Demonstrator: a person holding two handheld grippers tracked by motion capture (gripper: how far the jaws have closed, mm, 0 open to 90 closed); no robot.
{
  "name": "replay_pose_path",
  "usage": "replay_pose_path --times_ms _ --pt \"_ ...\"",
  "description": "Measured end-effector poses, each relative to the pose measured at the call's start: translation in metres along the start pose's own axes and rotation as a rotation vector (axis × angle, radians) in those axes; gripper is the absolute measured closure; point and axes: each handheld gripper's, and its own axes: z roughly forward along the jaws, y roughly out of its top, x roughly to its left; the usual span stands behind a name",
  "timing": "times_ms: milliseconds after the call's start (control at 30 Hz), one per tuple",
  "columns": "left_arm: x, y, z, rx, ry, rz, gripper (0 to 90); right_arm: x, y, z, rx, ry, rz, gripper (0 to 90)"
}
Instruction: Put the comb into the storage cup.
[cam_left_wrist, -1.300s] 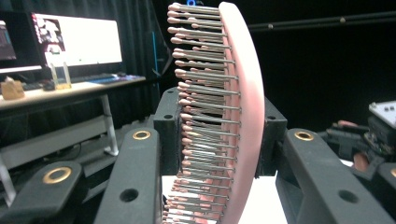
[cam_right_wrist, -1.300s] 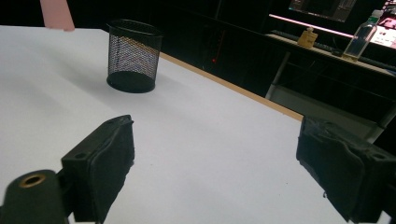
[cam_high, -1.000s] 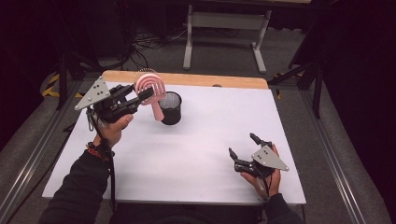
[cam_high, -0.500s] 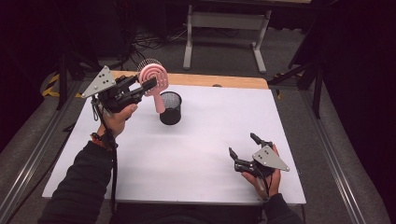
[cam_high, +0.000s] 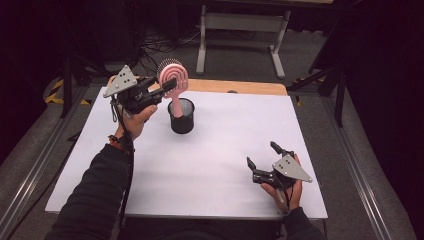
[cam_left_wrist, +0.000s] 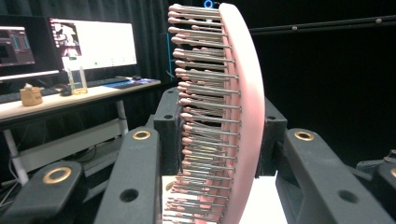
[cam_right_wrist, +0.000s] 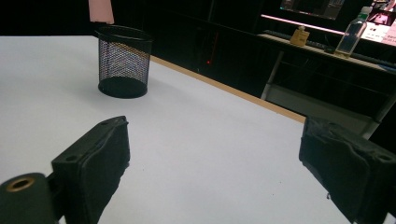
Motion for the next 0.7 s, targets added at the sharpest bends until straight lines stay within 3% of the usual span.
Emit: replay_pose_path --times_ms 700 --pt "0.017 -0.014 0.025 0.014 0.026 -0.042 63.1 0.0 0.0 -0.001 0.008 0.016 0.001 10.8"
